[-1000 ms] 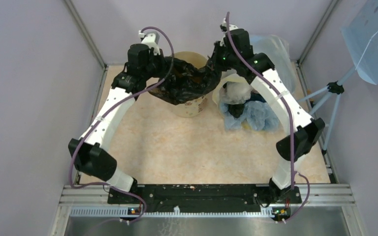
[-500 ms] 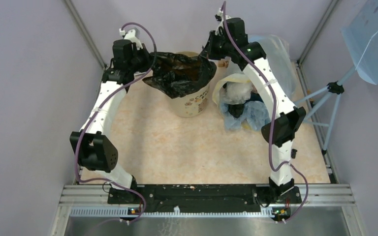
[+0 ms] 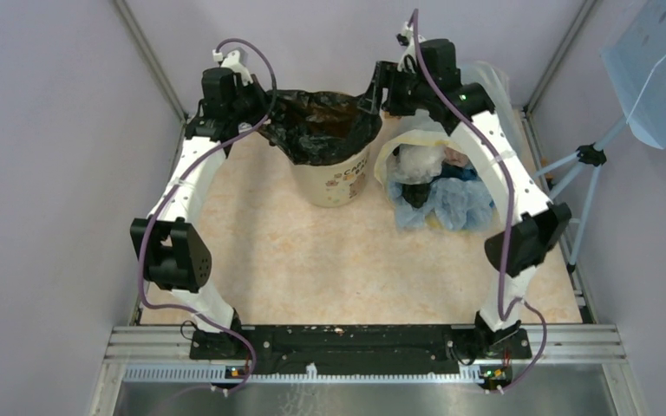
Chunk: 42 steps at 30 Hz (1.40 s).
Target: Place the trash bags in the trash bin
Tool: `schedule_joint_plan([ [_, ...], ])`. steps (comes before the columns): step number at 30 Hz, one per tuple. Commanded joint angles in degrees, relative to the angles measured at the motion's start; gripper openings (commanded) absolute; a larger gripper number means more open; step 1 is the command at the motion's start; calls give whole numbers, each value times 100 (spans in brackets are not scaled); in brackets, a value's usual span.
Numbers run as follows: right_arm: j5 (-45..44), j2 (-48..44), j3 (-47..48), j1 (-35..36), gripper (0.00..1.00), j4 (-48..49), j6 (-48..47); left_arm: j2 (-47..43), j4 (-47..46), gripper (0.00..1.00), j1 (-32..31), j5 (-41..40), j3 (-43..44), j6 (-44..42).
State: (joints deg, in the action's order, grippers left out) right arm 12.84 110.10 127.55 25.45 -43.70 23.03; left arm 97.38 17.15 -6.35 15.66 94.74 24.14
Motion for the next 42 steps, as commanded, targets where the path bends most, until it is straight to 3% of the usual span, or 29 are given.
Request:
schedule_joint_plan([
  [1,-10,-1289,-1131,-13,69,627,23,-215,-402,0,54,156,162,53],
  [10,177,-2950,-3769,-13,58,2133,841,-403,-496,0,64,196,-43,82],
  [15,387,-3256,-4656,-14,44,2734,1131,-473,-521,0,64,234,-140,97],
  [17,624,-3222,-4862,-8,44,2977,1298,-525,-574,0,64,242,-214,116],
  [20,998,-3146,-5179,-1,54,3496,1628,-559,-605,0,64,274,-277,128],
  [28,1352,-2670,-5271,212,55,4281,1955,-585,-640,0,61,343,-368,157],
  [38,1227,-2042,-4653,316,54,3983,1922,-598,-640,0,64,344,-358,135],
  [40,1250,-2036,-4677,320,50,4066,1967,-601,-647,0,64,350,-357,135],
  [42,1256,-2038,-4674,320,39,4030,1997,-603,-656,0,64,359,-351,135],
])
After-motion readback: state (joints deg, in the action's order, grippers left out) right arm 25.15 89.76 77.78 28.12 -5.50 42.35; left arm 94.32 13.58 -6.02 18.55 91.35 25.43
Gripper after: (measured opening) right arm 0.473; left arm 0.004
